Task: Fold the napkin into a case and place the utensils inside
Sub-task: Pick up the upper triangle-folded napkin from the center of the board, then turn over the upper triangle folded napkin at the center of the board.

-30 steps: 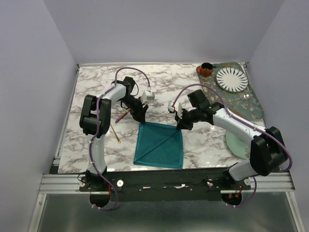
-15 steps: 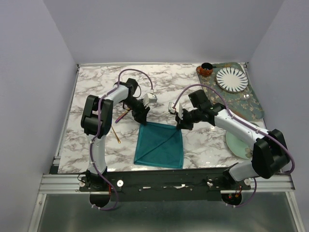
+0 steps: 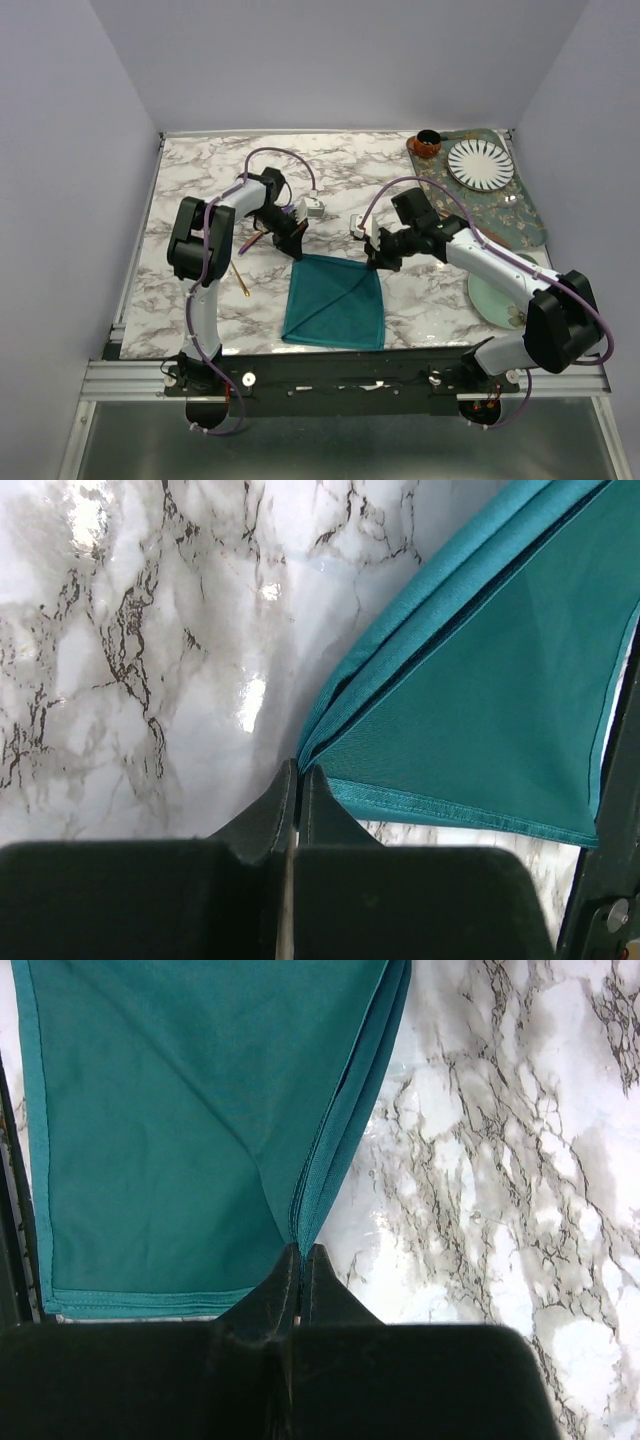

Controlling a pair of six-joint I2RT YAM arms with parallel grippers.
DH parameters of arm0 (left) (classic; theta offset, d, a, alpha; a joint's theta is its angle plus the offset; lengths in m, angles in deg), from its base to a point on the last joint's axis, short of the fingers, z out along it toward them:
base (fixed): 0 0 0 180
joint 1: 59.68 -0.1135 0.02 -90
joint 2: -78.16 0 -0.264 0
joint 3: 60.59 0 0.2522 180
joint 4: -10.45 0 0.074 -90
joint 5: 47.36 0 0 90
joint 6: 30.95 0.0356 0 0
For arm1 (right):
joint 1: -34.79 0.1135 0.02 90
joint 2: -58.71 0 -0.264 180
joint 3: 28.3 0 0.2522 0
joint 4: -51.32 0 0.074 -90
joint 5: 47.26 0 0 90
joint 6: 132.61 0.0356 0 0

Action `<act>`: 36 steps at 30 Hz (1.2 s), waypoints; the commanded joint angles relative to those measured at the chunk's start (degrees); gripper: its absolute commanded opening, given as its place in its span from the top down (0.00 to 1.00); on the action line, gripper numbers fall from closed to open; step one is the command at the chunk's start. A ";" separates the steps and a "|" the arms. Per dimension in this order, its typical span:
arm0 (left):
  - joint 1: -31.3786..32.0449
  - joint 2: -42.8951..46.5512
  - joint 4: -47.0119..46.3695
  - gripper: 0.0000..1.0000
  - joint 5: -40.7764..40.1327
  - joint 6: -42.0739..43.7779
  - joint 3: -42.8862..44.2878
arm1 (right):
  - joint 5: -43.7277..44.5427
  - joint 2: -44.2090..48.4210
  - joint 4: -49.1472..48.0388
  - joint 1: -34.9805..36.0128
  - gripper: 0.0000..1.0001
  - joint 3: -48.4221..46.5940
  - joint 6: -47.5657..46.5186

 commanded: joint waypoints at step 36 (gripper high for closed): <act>-2.23 12.50 -31.94 1.00 -14.07 -6.81 16.32 | 9.37 -10.03 -5.51 -16.08 0.99 -29.48 -9.02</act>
